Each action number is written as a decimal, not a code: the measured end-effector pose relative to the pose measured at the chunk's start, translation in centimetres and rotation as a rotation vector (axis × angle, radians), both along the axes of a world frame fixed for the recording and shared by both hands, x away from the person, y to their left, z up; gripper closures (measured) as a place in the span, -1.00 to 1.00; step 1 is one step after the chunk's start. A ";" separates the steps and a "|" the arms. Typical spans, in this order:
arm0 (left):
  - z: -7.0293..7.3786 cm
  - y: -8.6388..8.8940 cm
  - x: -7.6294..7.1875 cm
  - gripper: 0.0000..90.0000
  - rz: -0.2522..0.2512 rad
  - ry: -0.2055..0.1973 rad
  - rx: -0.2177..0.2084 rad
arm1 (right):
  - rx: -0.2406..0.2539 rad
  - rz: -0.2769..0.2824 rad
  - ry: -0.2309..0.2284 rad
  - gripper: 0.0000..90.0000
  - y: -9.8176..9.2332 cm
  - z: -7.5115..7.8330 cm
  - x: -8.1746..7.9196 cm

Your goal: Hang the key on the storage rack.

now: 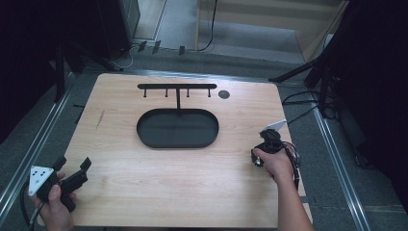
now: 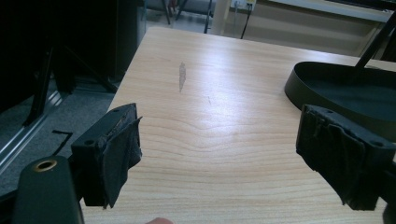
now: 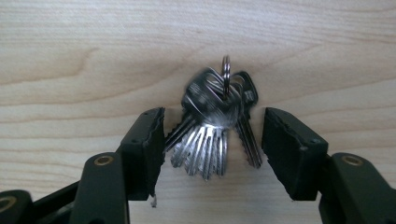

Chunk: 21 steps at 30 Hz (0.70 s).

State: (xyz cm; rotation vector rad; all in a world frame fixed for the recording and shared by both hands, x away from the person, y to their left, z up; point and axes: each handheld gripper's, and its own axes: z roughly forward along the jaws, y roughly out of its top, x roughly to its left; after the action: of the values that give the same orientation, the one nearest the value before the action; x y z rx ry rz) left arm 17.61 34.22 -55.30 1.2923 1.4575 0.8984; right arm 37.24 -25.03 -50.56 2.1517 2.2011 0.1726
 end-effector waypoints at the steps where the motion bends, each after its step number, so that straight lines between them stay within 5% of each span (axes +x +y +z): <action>1: 0.0 0.0 0.0 -0.69 0.000 -0.001 0.003 | 0.000 0.004 0.004 -0.05 -0.2 0.0 -0.1; 8: 0.0 -0.1 0.0 -0.69 0.000 -0.003 0.004 | 0.035 0.054 0.019 0.53 -0.8 0.3 -0.4; 11: 0.0 -0.1 0.0 -0.69 0.001 -0.002 0.005 | 0.131 0.073 0.028 0.89 -1.5 0.6 -0.6; 21: 0.0 0.0 0.0 -0.69 0.001 0.000 -0.002 | 0.130 0.154 -0.015 0.98 -1.7 2.7 -0.8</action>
State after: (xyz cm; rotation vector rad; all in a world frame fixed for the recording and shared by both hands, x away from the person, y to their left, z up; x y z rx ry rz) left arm 17.63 34.22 -55.30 1.2906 1.4587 0.8976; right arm 36.47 -26.74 -47.87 2.0327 2.4102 0.3467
